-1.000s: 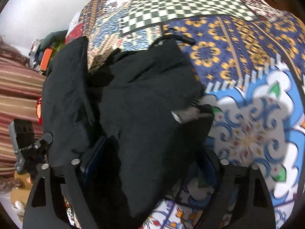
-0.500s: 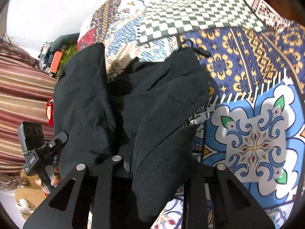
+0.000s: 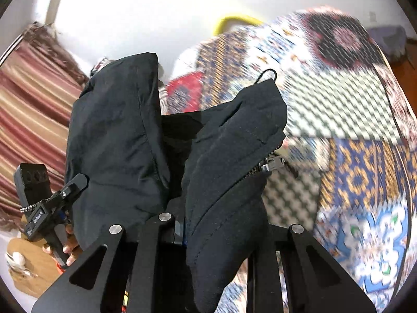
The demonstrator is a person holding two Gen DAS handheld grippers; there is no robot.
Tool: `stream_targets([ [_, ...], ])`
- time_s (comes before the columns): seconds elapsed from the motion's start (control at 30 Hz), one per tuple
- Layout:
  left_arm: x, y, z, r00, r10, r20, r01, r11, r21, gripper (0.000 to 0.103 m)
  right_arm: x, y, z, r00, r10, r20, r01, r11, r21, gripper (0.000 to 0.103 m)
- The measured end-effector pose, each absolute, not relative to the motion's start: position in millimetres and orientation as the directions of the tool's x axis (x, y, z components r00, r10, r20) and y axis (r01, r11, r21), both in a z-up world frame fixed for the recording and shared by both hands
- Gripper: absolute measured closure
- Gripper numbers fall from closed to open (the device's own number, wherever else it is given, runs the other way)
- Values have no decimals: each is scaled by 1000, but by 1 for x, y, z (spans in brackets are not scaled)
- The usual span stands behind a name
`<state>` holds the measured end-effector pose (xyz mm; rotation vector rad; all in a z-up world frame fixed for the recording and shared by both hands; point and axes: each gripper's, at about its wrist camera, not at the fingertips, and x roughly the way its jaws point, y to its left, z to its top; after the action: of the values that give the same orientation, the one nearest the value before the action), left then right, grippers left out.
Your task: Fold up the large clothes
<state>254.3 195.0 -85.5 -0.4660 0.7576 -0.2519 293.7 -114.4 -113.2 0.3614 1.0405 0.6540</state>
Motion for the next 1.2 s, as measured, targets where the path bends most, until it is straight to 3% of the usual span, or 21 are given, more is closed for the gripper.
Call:
stream_targets([
  [0.17, 274, 233, -66, 760, -296, -579, 29, 905, -425, 33, 317, -74, -110, 374, 649, -662, -378, 759, 531, 86],
  [0.33, 307, 283, -86, 758, -267, -594, -28, 897, -440, 33, 352, -28, -138, 349, 636, -689, -383, 767, 514, 86],
  [0.63, 359, 355, -210, 607, -244, -756, -217, 864, -454, 33, 391, 28, -228, 263, 566, -781, -376, 806, 458, 85],
  [0.8, 356, 380, -241, 600, -278, -750, -259, 819, -512, 30, 376, 38, -230, 278, 503, -818, -430, 827, 363, 76],
  [0.87, 350, 377, -238, 593, -266, -760, -262, 829, -495, 29, 367, 37, -224, 289, 458, -841, -444, 842, 306, 58],
  [0.93, 347, 372, -230, 584, -237, -776, -273, 843, -464, 28, 362, 32, -214, 320, 404, -857, -446, 862, 239, 51],
  [1.2, 324, 337, -191, 603, -35, -797, -242, 944, -225, 29, 335, 11, -157, 454, 389, -801, -448, 877, 172, 51],
])
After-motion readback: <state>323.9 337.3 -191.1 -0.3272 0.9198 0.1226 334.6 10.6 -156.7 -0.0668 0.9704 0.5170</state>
